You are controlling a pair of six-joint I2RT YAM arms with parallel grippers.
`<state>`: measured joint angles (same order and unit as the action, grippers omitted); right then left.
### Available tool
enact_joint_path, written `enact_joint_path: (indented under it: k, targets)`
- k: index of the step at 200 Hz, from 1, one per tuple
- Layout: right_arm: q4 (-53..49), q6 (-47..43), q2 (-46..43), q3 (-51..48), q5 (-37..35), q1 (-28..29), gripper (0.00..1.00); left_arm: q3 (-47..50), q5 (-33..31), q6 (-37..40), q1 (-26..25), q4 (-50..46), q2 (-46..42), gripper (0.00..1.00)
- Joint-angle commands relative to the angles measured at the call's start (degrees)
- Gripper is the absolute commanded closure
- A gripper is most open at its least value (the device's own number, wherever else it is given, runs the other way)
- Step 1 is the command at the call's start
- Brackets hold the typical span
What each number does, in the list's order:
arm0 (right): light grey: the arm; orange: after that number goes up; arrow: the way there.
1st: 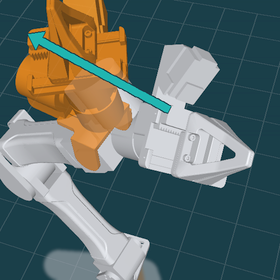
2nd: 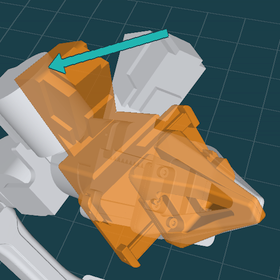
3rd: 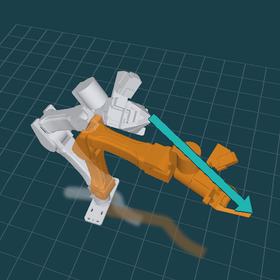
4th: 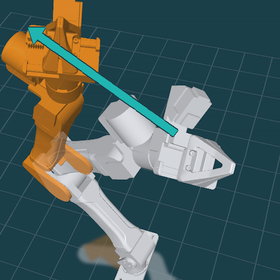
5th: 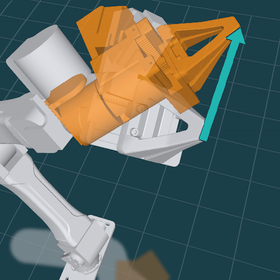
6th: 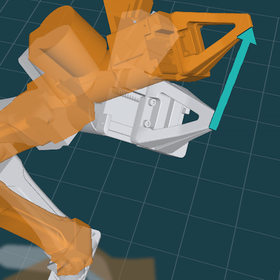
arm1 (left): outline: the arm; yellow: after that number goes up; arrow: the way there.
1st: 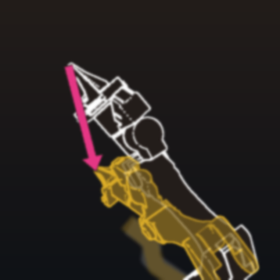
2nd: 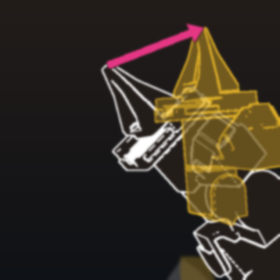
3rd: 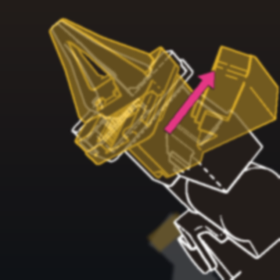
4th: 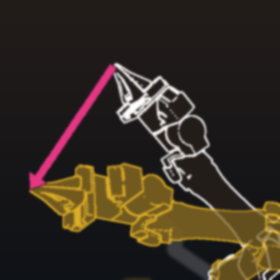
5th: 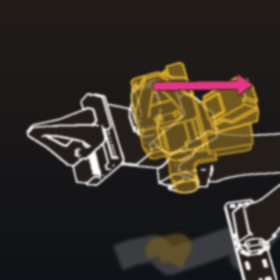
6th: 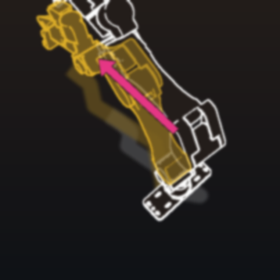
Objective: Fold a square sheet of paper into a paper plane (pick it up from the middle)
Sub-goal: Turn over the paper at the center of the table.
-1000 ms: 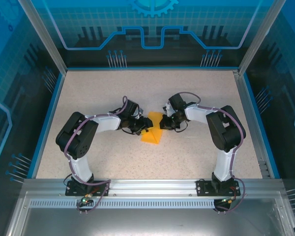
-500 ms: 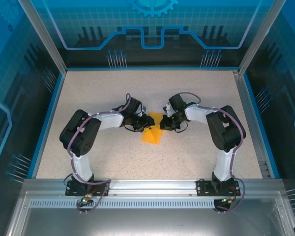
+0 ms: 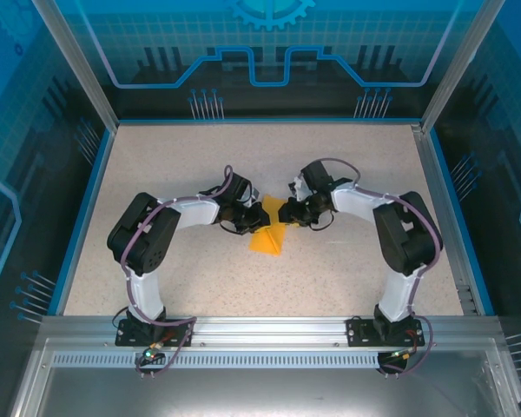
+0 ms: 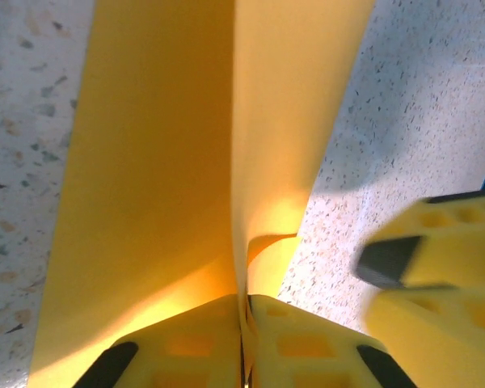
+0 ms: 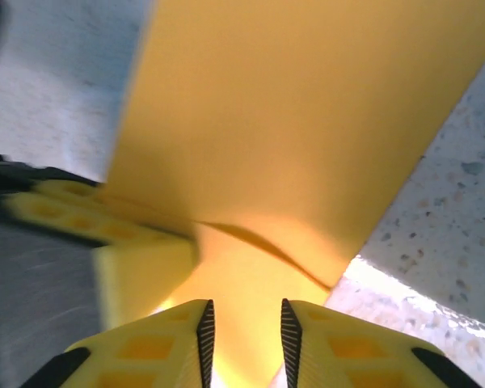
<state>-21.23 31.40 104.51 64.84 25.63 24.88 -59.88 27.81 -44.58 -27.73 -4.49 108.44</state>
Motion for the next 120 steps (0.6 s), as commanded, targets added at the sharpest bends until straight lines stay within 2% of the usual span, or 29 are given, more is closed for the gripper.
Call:
enact_joint_path:
  k: [1, 12, 37, 65, 81, 120]
  targets:
    - [-2.8, 0.9, -5.9, 0.0, -3.2, -1.9, 0.64, -2.2, -1.5, 2.7, -0.5, -3.0, -0.3, 0.93]
    - [-3.5, 1.4, -7.8, -1.0, -5.8, -2.5, 0.61, -3.0, -2.3, 3.9, -0.6, -4.3, -0.6, 0.94]
    - [-4.3, 2.7, -12.7, -3.4, -11.4, -3.6, 0.46, -5.3, -4.9, 7.5, -1.0, -9.0, -2.4, 0.97]
    - [-5.8, 3.1, -17.1, -4.6, -17.3, -4.4, 0.32, -10.4, -11.2, 13.9, -2.0, -19.9, -6.2, 0.98]
    - [-6.8, 3.2, -19.0, -5.0, -20.9, -5.0, 0.25, -14.2, -17.3, 18.4, -3.2, -27.4, -8.7, 0.98]
    - [-6.2, 5.2, -24.0, -8.2, -25.4, -7.4, 0.07, -23.2, -38.2, 26.2, -5.6, -41.8, -12.5, 0.98]
